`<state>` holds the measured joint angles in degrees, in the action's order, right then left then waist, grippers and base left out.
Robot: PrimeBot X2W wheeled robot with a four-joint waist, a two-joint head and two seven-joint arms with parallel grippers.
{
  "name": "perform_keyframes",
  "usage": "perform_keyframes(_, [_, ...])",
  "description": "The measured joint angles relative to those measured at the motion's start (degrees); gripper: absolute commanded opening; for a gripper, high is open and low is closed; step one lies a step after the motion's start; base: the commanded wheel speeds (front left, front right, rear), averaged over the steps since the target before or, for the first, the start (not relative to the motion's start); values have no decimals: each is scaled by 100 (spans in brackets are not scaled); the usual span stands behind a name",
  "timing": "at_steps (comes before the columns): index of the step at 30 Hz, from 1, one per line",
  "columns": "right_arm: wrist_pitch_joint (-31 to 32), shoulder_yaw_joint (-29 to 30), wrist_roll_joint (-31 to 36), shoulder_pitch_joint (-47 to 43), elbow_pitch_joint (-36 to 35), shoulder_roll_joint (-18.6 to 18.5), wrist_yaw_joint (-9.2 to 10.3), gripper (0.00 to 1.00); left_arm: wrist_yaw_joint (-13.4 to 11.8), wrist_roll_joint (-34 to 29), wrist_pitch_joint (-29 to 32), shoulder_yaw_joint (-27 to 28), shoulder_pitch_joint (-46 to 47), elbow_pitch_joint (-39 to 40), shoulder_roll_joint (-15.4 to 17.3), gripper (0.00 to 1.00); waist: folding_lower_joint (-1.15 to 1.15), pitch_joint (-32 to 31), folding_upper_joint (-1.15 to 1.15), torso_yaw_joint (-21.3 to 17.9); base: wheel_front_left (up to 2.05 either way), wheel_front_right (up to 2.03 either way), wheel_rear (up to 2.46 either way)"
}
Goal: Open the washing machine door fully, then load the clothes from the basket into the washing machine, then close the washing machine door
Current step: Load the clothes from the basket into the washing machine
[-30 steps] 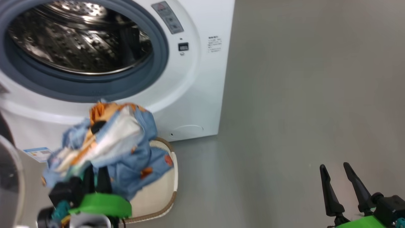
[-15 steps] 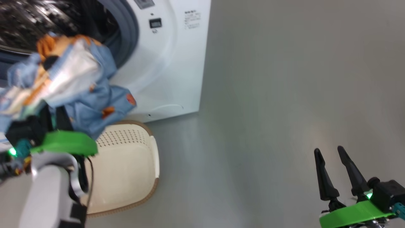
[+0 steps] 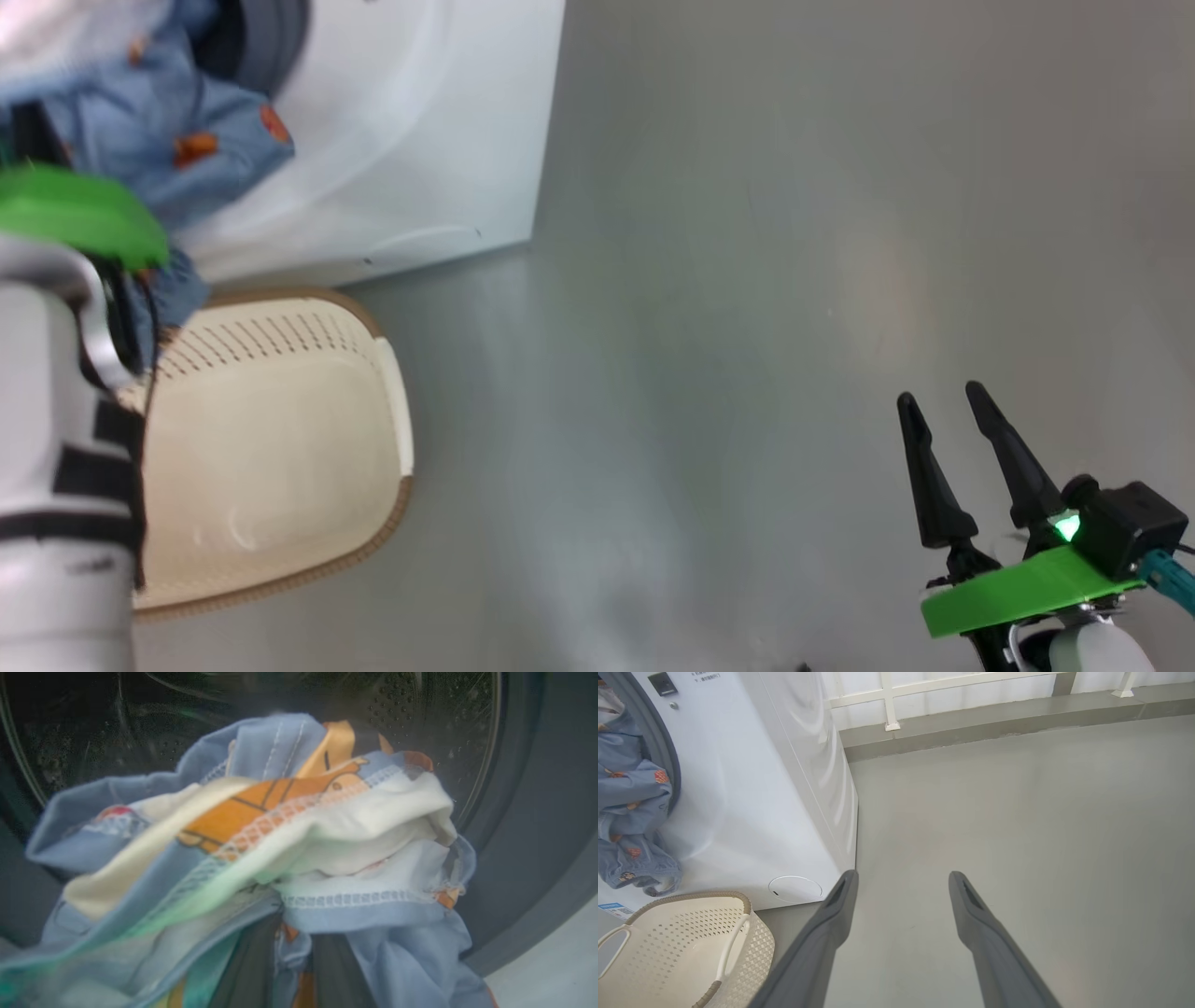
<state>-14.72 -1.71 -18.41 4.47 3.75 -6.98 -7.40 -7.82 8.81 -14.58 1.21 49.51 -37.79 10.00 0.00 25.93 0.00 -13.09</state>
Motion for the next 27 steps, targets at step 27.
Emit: perform_keyframes(27, [-1, -695, -397, 522, 81, 7, 0, 100, -354, -751, -4, -394, 2573, -800, 820, 0, 1, 1556, 0, -607, 0, 0, 0])
